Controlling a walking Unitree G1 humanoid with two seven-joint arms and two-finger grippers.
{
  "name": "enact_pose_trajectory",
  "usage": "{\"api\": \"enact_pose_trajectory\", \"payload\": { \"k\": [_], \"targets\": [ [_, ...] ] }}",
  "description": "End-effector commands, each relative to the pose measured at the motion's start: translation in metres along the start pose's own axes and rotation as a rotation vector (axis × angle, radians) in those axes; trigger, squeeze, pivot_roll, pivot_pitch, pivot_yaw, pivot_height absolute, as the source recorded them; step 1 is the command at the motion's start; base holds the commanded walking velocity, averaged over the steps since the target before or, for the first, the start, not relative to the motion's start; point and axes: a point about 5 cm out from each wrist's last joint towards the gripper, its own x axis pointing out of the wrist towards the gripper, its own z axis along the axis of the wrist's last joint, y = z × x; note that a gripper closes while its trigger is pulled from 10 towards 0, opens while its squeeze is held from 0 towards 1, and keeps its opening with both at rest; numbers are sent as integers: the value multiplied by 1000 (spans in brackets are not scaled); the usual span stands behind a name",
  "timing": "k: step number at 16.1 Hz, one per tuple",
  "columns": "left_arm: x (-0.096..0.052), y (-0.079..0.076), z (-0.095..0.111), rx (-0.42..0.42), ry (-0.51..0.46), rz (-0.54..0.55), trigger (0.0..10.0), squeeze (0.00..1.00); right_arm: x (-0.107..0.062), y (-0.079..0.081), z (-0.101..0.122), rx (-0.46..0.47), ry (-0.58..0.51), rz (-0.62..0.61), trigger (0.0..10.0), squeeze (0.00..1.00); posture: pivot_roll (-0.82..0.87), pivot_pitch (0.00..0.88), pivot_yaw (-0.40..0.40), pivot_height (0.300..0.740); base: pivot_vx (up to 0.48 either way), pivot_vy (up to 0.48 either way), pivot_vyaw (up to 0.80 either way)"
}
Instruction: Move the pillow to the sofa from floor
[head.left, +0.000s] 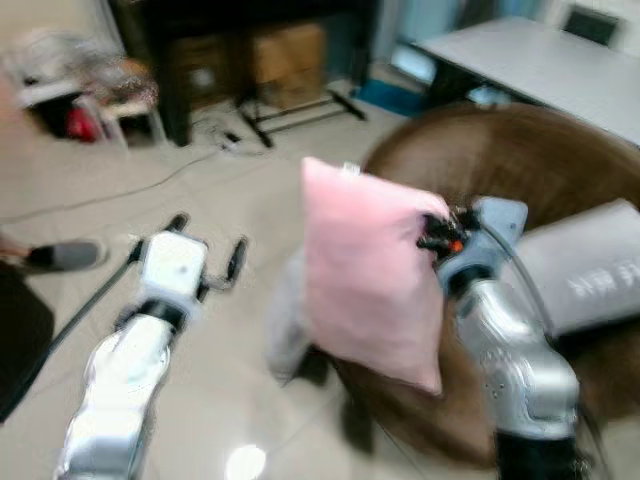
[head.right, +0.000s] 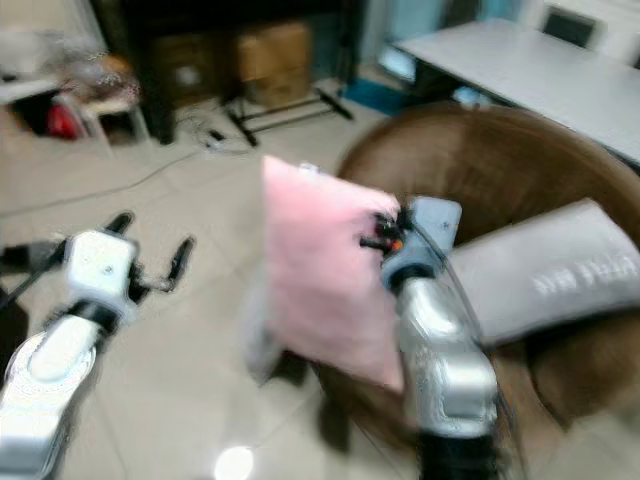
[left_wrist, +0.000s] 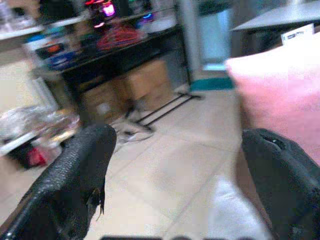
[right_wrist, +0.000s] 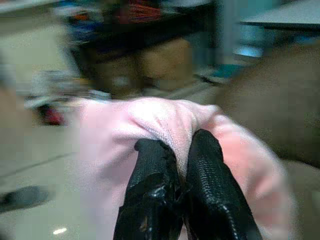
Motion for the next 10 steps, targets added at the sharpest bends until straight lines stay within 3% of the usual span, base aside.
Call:
{"api": "enact_pose_trajectory", "payload": {
  "k": [1,6,10],
  "targets": [
    [4,-7,10,-5,-46,-28,10000,208,-2,-8,16,-21,-77,-21,10000,0,-14,0,-31,740,330,0,0],
    [4,-7,9,-7,-45,-31,10000,212,-1,-6,14,-34,-64,-9,10000,0,-11,0,-33,740,329,0,0],
    [3,-7,9,-5,-44,-34,10000,208,0,-4,13,-33,-58,5,10000,0,-9,0,-30,740,330,0,-622]
  ]
}}
